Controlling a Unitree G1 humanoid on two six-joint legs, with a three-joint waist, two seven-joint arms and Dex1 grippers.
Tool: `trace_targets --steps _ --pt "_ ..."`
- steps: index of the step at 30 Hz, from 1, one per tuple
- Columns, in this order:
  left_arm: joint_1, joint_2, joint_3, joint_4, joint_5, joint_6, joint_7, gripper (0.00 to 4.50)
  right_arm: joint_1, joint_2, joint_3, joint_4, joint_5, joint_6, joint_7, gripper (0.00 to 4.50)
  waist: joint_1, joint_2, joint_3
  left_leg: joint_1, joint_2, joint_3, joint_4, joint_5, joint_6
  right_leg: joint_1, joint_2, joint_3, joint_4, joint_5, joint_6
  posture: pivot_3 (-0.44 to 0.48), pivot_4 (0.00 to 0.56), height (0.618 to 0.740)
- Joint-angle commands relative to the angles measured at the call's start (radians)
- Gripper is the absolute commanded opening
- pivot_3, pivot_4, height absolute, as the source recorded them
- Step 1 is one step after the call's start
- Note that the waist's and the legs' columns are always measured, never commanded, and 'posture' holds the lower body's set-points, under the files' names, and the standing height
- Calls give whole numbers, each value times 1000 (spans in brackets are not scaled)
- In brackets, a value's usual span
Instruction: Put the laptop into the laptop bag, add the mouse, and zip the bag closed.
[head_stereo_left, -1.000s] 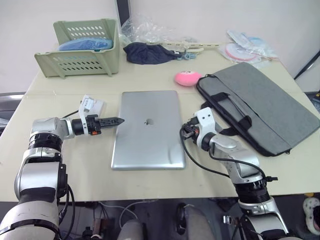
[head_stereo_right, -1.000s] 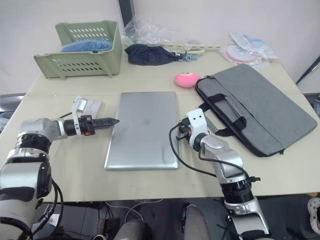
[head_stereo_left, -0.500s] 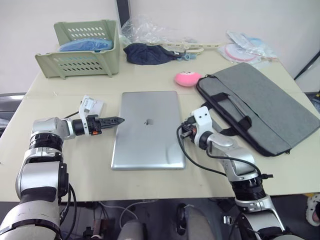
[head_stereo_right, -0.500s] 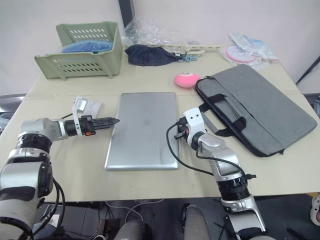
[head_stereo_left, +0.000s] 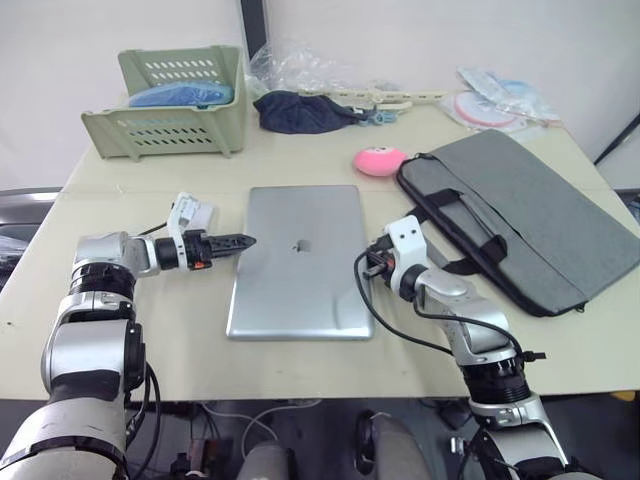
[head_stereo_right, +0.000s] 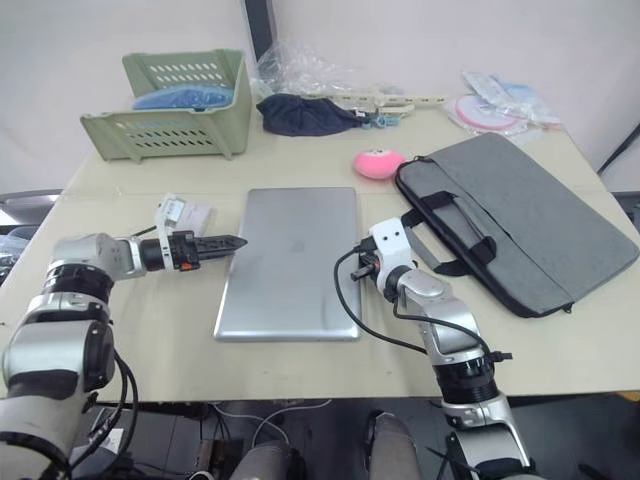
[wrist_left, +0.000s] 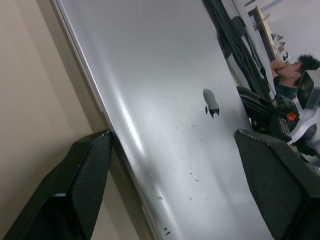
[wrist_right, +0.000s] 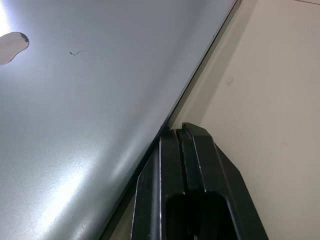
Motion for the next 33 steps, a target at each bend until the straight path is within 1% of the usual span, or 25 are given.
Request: trace_targets --steps 1,6,13,17,23,30,33 --pt "17 -112 -39 41 13 18 -6 4134 -2 48 59 -52 26 -12 43 26 0 2 -1 0 0 0 0 0 0 0 0 0 0 0 0 0 150 740" --pt "10 -135 -28 40 12 26 -10 4134 2 57 57 -50 19 -13 45 26 2 2 -2 0 0 -2 0 0 0 1 0 0 0 0 0 0 150 740" --pt "15 -145 -24 -7 -12 87 -64 4134 2 66 60 -38 10 -22 49 26 3 1 -2 0 -1 -3 0 0 0 2 0 0 -1 0 0 0 150 740" --pt "2 -131 35 13 -44 125 -58 4134 13 64 61 -44 7 -25 53 26 1 1 -2 0 -1 -4 0 0 0 1 0 0 -1 0 0 0 150 740" --pt "10 -100 89 47 -29 126 -44 4134 29 59 58 -55 8 -24 53 26 -1 1 -2 -1 -1 -4 -1 0 0 1 0 -1 -2 0 0 0 150 740" --pt "33 -90 78 39 -15 131 -82 4134 32 53 56 -57 8 -22 57 26 -3 1 -2 -1 0 -5 -2 0 0 1 0 -2 -3 0 0 0 150 740" --pt "46 -86 45 10 -13 151 -136 4134 31 52 55 -60 7 -20 58 26 -7 1 -2 -1 0 -4 -2 0 1 1 0 -2 -3 0 0 0 150 740"
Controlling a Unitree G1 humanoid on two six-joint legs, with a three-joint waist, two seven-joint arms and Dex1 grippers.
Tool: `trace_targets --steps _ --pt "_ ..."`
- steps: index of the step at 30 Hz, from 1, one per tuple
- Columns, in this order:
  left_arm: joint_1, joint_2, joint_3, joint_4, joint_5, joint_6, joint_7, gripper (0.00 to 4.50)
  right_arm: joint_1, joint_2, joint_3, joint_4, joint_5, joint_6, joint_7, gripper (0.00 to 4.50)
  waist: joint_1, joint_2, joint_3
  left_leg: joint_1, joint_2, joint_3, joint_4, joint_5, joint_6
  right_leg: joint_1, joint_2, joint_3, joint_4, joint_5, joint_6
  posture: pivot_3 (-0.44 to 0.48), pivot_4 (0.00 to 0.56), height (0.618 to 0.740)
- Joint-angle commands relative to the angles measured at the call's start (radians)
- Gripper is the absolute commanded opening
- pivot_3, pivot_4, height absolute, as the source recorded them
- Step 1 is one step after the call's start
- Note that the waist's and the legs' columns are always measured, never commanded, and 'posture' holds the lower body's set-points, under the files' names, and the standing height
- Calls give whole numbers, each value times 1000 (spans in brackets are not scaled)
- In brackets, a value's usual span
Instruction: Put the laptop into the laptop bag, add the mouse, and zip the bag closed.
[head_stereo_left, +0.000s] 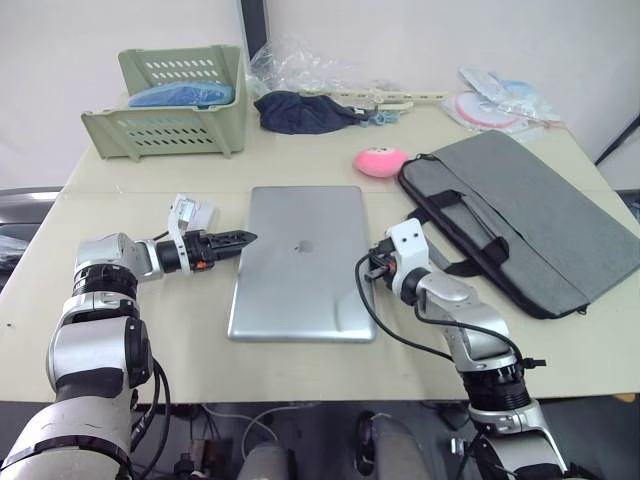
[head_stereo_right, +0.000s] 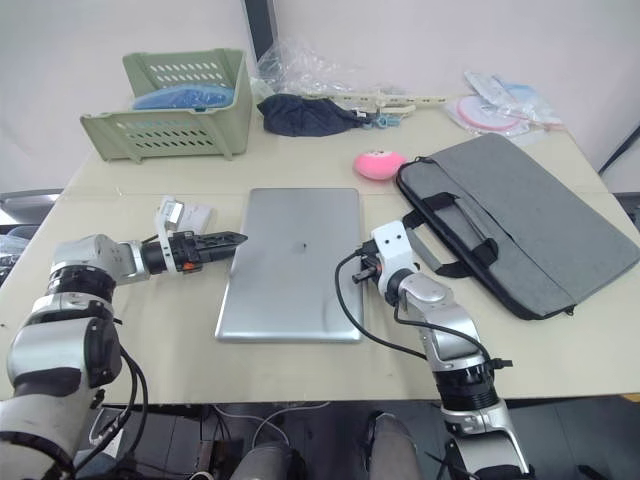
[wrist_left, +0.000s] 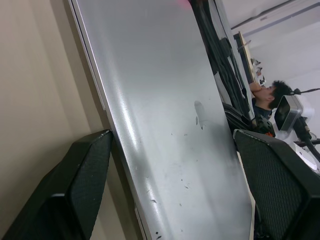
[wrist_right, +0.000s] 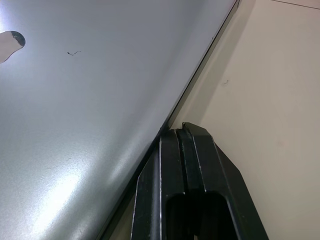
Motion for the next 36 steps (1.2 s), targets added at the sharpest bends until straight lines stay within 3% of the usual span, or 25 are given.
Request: trace_targets --steps 1,6,24,27,32,33,36 --pt "34 -49 -74 -24 -14 58 -94 4134 0 34 59 -33 33 0 55 26 -7 0 0 0 0 0 0 0 0 0 0 0 0 0 0 0 150 740" --pt "42 -34 -132 -42 9 60 -132 4134 0 38 58 -31 26 -2 58 26 -24 0 0 0 1 1 -1 0 0 -1 1 0 0 0 0 0 150 740" --pt "-20 -24 -77 48 3 -14 -39 4134 13 39 61 -37 19 -7 59 26 -22 0 0 -1 1 1 0 0 0 -1 0 1 0 0 0 0 150 740" --pt "-21 -26 -77 46 1 -13 -43 3376 14 39 62 -37 20 -7 61 0 -23 -1 0 0 1 1 0 0 0 -1 0 1 0 0 0 0 150 740" --pt "-16 -31 -89 38 -1 -4 -56 952 16 41 62 -42 20 -5 60 0 -25 -2 0 0 1 1 0 0 0 -5 1 0 0 0 0 0 150 740" --pt "-15 -32 -89 37 -2 -1 -57 659 18 41 62 -43 20 -4 60 0 -25 -2 0 0 1 0 0 0 0 -4 1 0 0 0 0 0 150 740" --pt "-13 -33 -91 31 -3 8 -64 543 21 42 62 -45 19 -3 61 0 -24 -4 1 0 1 0 0 0 0 -4 1 0 0 0 0 0 150 740"
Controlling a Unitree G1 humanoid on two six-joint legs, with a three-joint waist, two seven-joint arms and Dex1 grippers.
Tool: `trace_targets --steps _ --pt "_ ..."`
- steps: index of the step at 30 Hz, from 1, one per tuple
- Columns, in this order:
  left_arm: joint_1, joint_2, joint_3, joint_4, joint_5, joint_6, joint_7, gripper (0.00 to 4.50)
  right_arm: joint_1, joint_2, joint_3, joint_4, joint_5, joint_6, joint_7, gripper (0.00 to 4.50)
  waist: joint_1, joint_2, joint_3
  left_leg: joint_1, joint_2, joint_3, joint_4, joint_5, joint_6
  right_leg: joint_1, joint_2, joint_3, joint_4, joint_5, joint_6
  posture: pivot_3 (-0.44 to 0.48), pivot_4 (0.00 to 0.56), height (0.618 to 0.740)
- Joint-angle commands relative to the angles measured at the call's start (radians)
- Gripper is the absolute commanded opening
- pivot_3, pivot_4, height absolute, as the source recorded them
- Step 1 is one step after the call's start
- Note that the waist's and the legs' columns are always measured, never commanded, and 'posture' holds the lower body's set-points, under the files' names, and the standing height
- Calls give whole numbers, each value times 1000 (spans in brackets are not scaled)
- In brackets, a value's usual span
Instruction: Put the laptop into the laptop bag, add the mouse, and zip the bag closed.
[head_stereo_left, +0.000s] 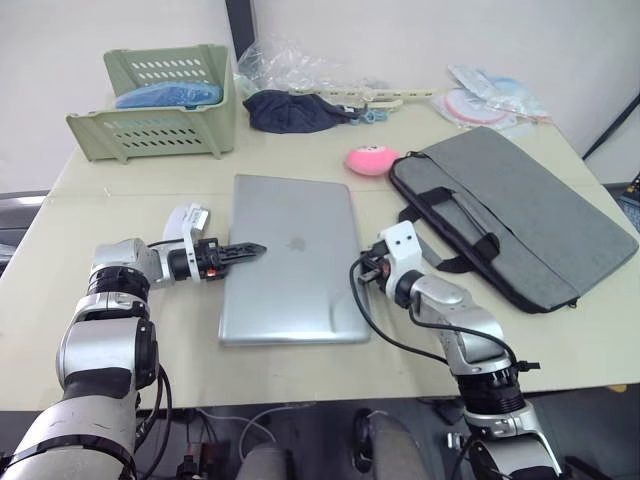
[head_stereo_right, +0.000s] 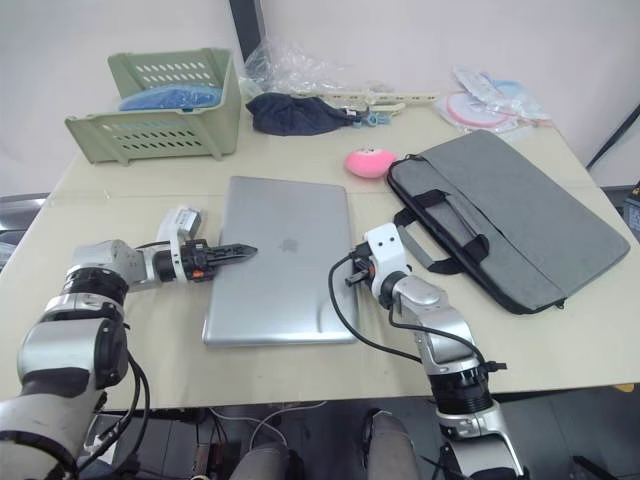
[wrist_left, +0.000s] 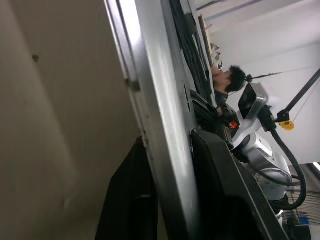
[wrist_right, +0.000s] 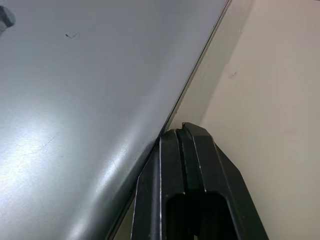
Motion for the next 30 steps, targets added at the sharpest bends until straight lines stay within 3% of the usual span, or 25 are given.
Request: trace_targets --steps 1,8,14,22,29,30 --pt "2 -28 -34 -26 16 -17 15 542 8 22 55 -28 22 -1 40 0 0 0 0 0 0 0 0 0 0 0 0 0 0 0 0 0 150 740" --pt "-1 -29 -30 -48 9 0 14 513 20 3 53 -55 16 6 40 0 1 -1 0 0 0 0 0 0 0 0 0 0 0 0 0 0 150 740" --pt "34 -6 -28 -233 -44 87 -1 510 29 -96 -6 -265 36 124 37 0 11 -3 3 -3 0 -1 0 0 0 -3 0 0 -1 0 0 0 150 740" --pt "124 18 65 -547 -166 237 137 510 -3 -206 -137 -511 129 351 36 0 11 -4 5 -13 0 -1 1 0 0 -12 0 -1 0 0 0 0 150 740" --pt "182 -1 123 -662 -251 318 248 510 -121 -370 -241 -497 163 423 72 0 14 -5 5 -13 0 0 3 0 0 -13 0 0 0 0 0 0 150 740" --pt "190 -11 137 -671 -262 336 264 510 -128 -406 -261 -475 162 412 89 316 15 -5 5 -13 0 0 3 0 0 -13 0 0 0 0 0 0 150 740"
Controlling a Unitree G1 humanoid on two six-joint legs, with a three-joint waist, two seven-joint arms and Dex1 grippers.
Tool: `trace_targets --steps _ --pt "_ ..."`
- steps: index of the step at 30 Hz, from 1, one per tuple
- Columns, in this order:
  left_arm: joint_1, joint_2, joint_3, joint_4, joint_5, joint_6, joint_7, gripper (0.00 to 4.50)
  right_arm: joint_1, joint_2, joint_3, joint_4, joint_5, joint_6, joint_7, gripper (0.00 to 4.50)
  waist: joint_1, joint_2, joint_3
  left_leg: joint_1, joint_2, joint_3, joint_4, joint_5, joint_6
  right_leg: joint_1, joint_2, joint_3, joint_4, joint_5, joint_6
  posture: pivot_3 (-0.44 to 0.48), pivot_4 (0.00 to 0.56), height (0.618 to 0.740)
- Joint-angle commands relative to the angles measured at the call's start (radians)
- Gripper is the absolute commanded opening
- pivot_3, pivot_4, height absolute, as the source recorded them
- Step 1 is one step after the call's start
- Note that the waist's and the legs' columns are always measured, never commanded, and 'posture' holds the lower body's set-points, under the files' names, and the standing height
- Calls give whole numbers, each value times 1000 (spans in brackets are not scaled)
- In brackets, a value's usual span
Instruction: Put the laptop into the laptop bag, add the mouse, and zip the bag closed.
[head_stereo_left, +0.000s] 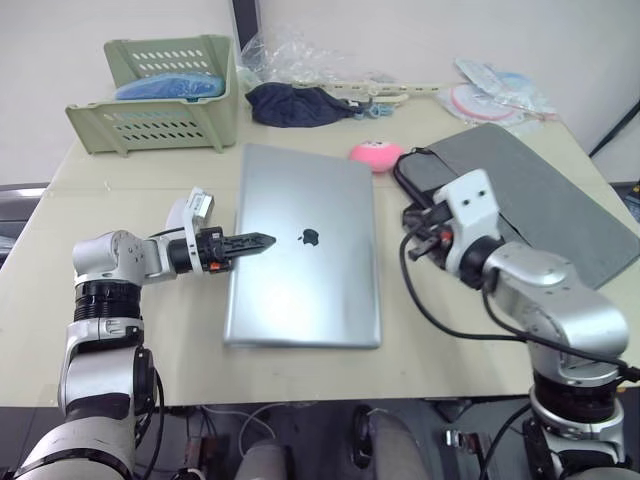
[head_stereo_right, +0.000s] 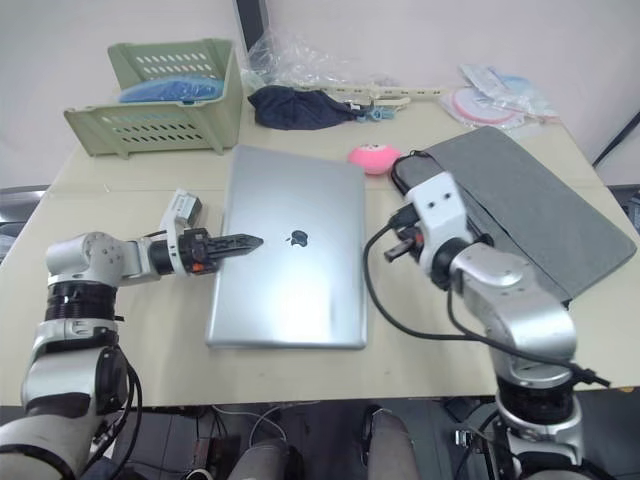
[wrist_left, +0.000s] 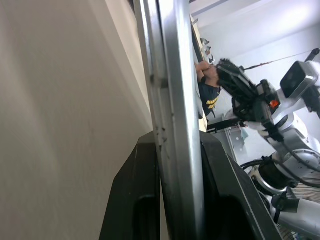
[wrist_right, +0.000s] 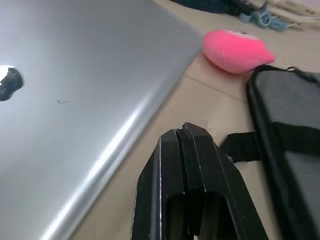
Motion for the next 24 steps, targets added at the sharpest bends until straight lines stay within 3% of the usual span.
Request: trace_targets --steps 1,3,5,7,10,15,24 --pt "24 -16 62 -100 -57 40 83 510 -48 -131 -93 26 20 -7 68 658 2 0 0 0 0 0 0 0 0 0 0 0 0 0 0 0 150 740" --pt "41 -39 81 -120 -71 70 120 510 -46 -187 -106 68 4 -43 84 1257 4 0 0 0 0 0 0 0 0 0 0 0 -1 0 0 0 150 740" --pt "55 -65 94 -132 -80 89 156 510 -31 -230 -98 101 -23 -88 92 2262 10 0 0 0 0 1 -1 0 0 0 0 0 -1 0 0 0 150 740" --pt "68 -86 105 -153 -91 100 178 510 -28 -246 -107 131 -28 -107 95 2919 13 0 1 0 -1 1 -1 0 0 0 0 0 -1 0 0 0 150 740" --pt "77 -114 128 -174 -104 119 220 510 -19 -274 -103 160 -30 -138 105 4285 14 -1 1 -1 -1 1 -1 0 0 0 0 0 -1 0 0 0 150 740" --pt "96 -166 178 -228 -130 152 303 510 -2 -333 -71 289 -78 -274 138 4401 12 -3 2 -1 -1 1 -1 0 0 0 0 0 -1 0 0 0 150 740" --pt "130 -244 273 -358 -164 234 434 510 -41 -328 -6 504 -117 -439 181 4401 13 -3 2 -1 -1 3 0 0 0 0 -1 0 -1 0 0 0 150 740"
